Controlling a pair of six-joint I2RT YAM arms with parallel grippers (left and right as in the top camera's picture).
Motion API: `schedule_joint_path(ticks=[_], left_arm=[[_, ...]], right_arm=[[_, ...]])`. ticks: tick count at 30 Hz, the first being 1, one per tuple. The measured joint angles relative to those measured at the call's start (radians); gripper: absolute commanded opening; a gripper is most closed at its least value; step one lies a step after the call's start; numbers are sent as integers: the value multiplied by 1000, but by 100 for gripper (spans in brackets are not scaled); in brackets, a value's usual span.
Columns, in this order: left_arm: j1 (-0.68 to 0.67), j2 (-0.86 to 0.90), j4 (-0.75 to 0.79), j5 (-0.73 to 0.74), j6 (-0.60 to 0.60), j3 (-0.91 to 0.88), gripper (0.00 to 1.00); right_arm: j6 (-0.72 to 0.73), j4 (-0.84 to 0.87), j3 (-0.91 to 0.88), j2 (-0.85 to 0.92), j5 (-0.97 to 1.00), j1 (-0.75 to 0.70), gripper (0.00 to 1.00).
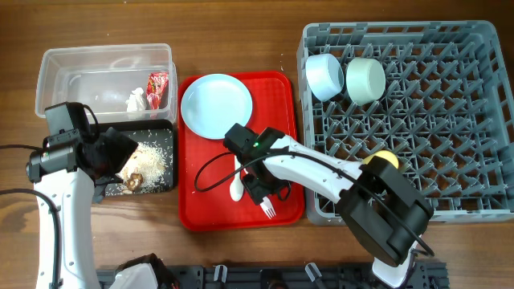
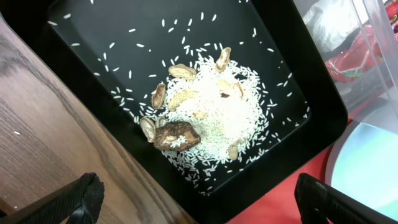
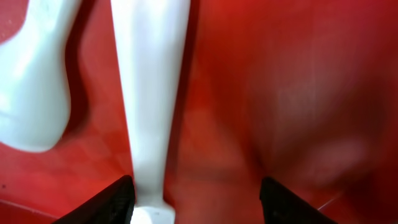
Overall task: Sort waste into correct bins and load items into the dishwasher rack
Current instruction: 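Pick the white fork from the red tray and drop it in the rack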
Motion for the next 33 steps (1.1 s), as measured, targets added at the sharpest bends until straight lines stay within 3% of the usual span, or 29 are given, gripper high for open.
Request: schedule_joint_path(ticks=[3,6,10,16,21,23,28,30,33], left_arm=[[0,0,0,5,0,0,100],[0,0,0,9,0,0,100],[0,0,0,9,0,0,100],[0,0,0,9,1,0,100],[0,0,0,9,0,0,100],[0,0,0,9,1,0,100],[0,0,0,9,1,0,100],[0,0,1,9,1,0,100],[0,0,1,9,1,0,100]], right_arm=[[-2,22,0,0,18,0,56],[-56,30,0,0,14,0,40],[-61,76,-24,-2,16,0,30],[-49,86,-32,-9,18,0,4],[-41,51,-32,-18,18,-1,4],[-17,43,-33,-98,22,-23,4],[11,31,-32,-485,53,-240,4],[16,-40,-31,-546,63,-373,4],[16,-67,-70,-537,64,-458,5]])
